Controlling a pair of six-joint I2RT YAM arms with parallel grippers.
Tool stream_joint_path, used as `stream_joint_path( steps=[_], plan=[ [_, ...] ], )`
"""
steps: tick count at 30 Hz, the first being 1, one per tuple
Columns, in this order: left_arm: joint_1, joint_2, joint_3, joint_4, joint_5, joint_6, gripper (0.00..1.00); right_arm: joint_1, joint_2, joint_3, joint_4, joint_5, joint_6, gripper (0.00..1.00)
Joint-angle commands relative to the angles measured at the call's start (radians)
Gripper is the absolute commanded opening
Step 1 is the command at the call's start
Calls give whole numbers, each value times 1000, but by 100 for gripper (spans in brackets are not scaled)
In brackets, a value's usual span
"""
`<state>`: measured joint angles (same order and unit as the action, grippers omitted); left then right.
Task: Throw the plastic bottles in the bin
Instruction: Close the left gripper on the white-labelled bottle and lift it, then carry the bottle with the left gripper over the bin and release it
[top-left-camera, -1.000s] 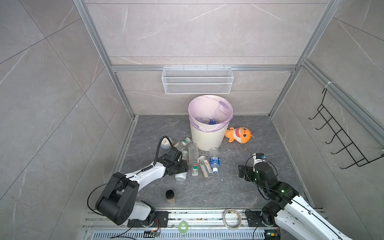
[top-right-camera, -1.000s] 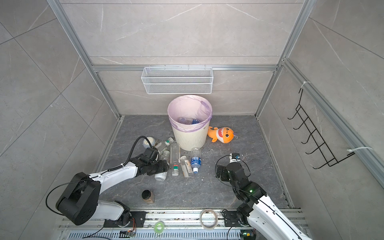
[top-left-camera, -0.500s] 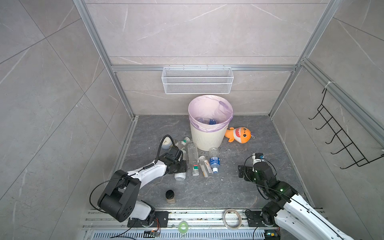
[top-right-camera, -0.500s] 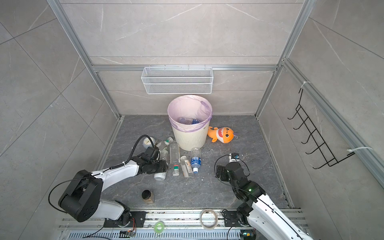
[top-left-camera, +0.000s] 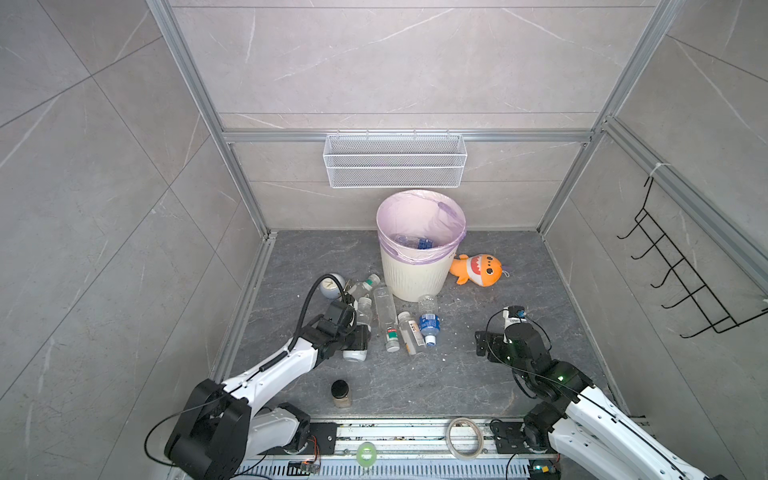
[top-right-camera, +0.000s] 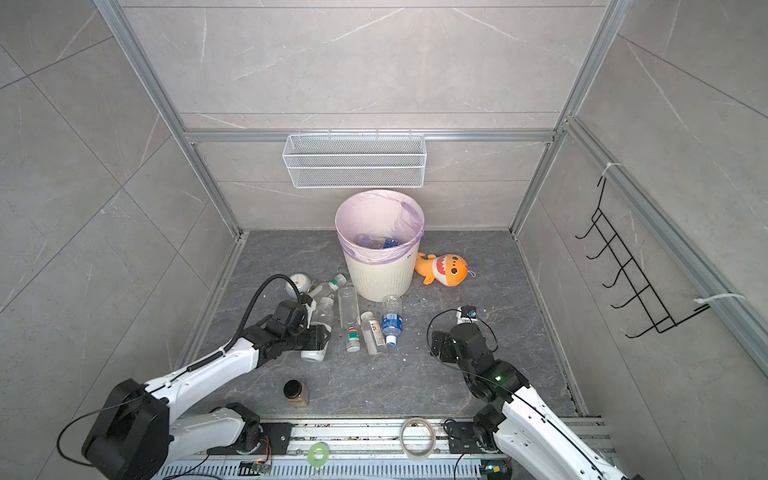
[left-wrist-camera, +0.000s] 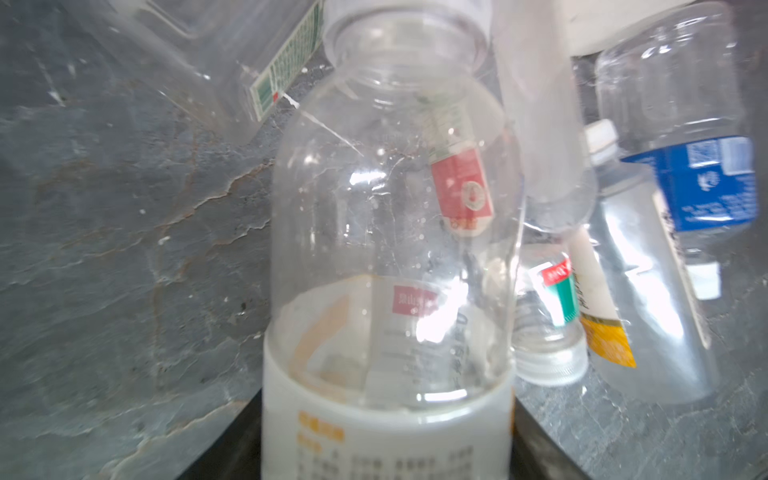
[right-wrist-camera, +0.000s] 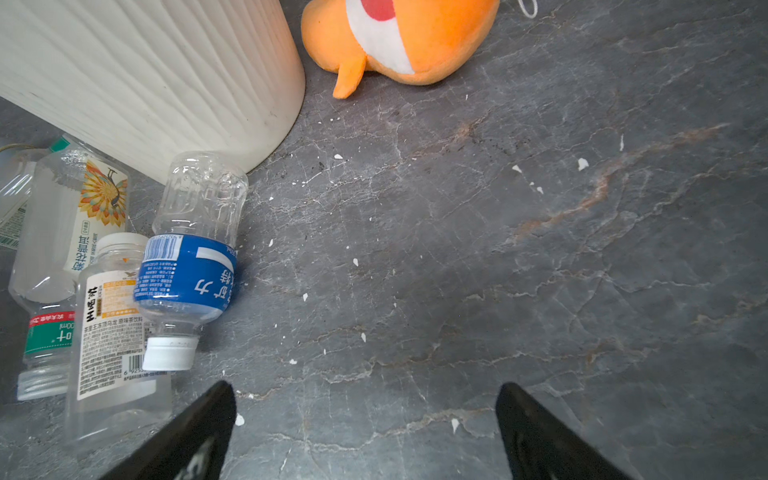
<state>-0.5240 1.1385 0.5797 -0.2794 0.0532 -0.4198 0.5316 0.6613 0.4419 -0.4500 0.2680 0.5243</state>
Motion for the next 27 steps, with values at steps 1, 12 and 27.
stream_joint_path(
  steps=[1,12,27],
  plan=[
    [-2,-111,-28,38,-17,40,62,1,6,3,19,-8,1,100],
    [-2,-471,-58,51,-35,46,61,1,-3,0,20,-9,1,100],
    [-2,3,771,25,161,87,61,1,-9,-4,28,-13,1,100]
  ],
)
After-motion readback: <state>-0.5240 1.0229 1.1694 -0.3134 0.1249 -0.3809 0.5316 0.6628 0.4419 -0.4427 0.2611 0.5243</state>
